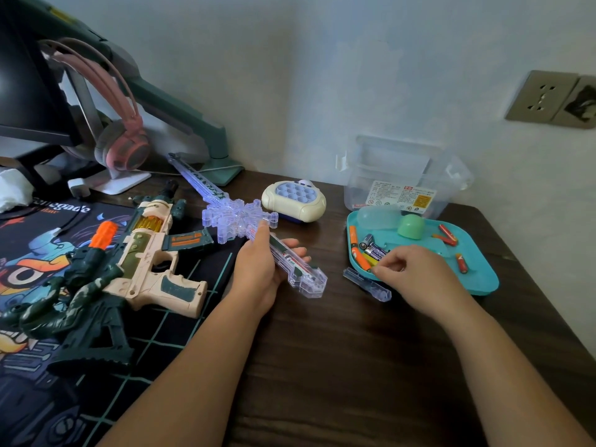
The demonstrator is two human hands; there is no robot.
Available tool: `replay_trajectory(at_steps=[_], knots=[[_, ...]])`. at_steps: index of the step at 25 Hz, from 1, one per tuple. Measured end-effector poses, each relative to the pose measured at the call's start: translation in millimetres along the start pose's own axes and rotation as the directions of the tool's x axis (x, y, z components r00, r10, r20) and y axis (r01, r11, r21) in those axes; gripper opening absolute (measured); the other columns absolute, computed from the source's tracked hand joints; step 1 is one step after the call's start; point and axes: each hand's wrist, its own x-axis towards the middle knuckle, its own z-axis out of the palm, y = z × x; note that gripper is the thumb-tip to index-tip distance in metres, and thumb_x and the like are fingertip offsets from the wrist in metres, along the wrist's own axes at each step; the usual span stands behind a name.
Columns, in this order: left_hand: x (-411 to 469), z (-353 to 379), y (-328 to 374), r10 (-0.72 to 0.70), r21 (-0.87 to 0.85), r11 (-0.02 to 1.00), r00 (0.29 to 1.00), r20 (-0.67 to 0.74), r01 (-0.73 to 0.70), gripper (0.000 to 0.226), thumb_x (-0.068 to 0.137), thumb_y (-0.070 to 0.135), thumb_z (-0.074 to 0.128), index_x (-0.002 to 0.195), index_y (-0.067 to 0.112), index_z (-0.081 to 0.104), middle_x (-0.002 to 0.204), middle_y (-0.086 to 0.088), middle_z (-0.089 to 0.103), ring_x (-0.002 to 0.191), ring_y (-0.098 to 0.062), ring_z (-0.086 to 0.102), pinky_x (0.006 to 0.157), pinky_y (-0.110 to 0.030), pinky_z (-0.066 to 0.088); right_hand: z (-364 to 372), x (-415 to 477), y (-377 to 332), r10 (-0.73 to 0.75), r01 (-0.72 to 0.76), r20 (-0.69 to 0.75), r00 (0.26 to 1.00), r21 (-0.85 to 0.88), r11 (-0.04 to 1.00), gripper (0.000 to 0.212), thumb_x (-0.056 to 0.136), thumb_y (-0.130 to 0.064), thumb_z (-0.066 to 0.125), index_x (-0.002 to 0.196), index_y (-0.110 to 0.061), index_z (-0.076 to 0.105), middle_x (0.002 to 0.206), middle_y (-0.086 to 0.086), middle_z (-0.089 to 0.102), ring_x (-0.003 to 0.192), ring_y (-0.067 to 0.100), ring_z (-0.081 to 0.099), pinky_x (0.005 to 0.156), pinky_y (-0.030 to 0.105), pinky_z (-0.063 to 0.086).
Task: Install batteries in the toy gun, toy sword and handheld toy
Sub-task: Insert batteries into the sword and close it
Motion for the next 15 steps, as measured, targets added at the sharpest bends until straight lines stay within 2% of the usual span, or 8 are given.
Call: replay_trajectory(at_steps=[2, 4, 6, 8, 9, 11, 13, 15], knots=[[-2.0, 0.5, 0.2, -0.004, 0.012, 1.0, 1.0, -0.004, 0.004, 0.037, 0.105, 0.037, 0.041, 0.087, 0.006, 0.052, 0.086, -0.016, 0.065, 0.069, -0.025, 0.068, 0.056, -0.035, 0.058, -3.8, -3.8, -1.2, 0.018, -0.016, 0.021, 1.0, -0.086, 0.996, 0.014, 0.084, -0.044, 0.068, 0.079, -0.032, 0.061, 0.088, -0.007, 0.063, 0.083, 0.009, 0.056, 0.075, 0.033, 0.052], [-3.7, 0.9, 0.7, -0.002, 0.015, 1.0, 1.0, -0.002, 0.002, 0.04, 0.105, 0.037, 0.041, 0.084, 0.005, 0.053, 0.084, -0.016, 0.065, 0.067, -0.024, 0.068, 0.058, -0.036, 0.057, -1.6, -8.4, -4.9, 0.031, -0.012, 0.099, 0.995, -0.181, 0.983, 0.018, 0.081, -0.046, 0.069, 0.087, -0.031, 0.061, 0.09, -0.008, 0.061, 0.085, 0.009, 0.056, 0.076, 0.03, 0.052], [-3.5, 1.3, 0.3, 0.007, 0.009, 1.0, 1.0, -0.008, -0.007, 0.041, 0.105, 0.037, 0.041, 0.083, 0.004, 0.053, 0.082, -0.015, 0.065, 0.062, -0.023, 0.069, 0.06, -0.036, 0.056, 7.0, -11.5, -9.0, 0.002, 0.039, 0.173, 0.985, -0.235, 0.971, 0.025, 0.083, -0.04, 0.07, 0.104, -0.03, 0.06, 0.095, -0.007, 0.061, 0.087, 0.01, 0.058, 0.077, 0.028, 0.051], [-2.0, 0.8, -1.1, 0.01, 0.008, 1.0, 1.0, -0.003, -0.01, 0.041, 0.105, 0.037, 0.041, 0.085, 0.003, 0.053, 0.084, -0.016, 0.065, 0.065, -0.024, 0.068, 0.056, -0.035, 0.058, 11.9, -13.7, -11.7, -0.069, 0.106, 0.196, 0.978, -0.185, 0.977, 0.028, 0.086, -0.032, 0.068, 0.112, -0.029, 0.059, 0.094, -0.008, 0.063, 0.085, 0.009, 0.059, 0.075, 0.026, 0.051], [-0.5, -0.1, -1.8, 0.006, 0.011, 1.0, 1.0, 0.006, -0.007, 0.042, 0.105, 0.037, 0.041, 0.087, 0.002, 0.054, 0.085, -0.016, 0.065, 0.066, -0.024, 0.069, 0.053, -0.033, 0.058, 11.3, -15.4, -14.0, -0.1, 0.118, 0.187, 0.977, -0.082, 0.99, 0.026, 0.087, -0.029, 0.066, 0.113, -0.03, 0.059, 0.09, -0.007, 0.065, 0.081, 0.007, 0.06, 0.071, 0.024, 0.051], [2.0, -2.4, -2.7, -0.002, 0.019, 1.0, 1.0, 0.016, 0.002, 0.045, 0.105, 0.039, 0.041, 0.088, -0.001, 0.056, 0.085, -0.017, 0.066, 0.066, -0.024, 0.07, 0.049, -0.032, 0.058, 6.9, -19.8, -20.0, -0.11, 0.058, 0.15, 0.983, 0.312, 0.948, 0.024, 0.09, -0.017, 0.059, 0.111, -0.029, 0.061, 0.08, -0.003, 0.068, 0.067, 0.005, 0.062, 0.059, 0.019, 0.05], [4.0, -3.6, -3.5, -0.005, 0.022, 1.0, 1.0, 0.016, 0.005, 0.048, 0.105, 0.04, 0.041, 0.094, -0.005, 0.058, 0.089, -0.019, 0.067, 0.068, -0.025, 0.07, 0.049, -0.031, 0.057, 3.5, -26.4, -29.3, -0.083, -0.059, 0.178, 0.981, 0.672, 0.738, 0.028, 0.09, -0.004, 0.053, 0.109, -0.022, 0.064, 0.075, 0.003, 0.07, 0.06, 0.009, 0.061, 0.054, 0.023, 0.049], [5.3, -3.9, -4.1, 0.01, 0.037, 0.999, 1.0, 0.027, -0.01, 0.049, 0.105, 0.039, 0.041, 0.108, -0.007, 0.056, 0.092, -0.02, 0.068, 0.067, -0.024, 0.071, 0.051, -0.031, 0.058, 3.2, -33.2, -37.1, -0.106, -0.106, 0.222, 0.969, 0.767, 0.633, 0.025, 0.089, -0.001, 0.053, 0.105, -0.015, 0.066, 0.072, 0.007, 0.069, 0.058, 0.013, 0.058, 0.05, 0.025, 0.045]])
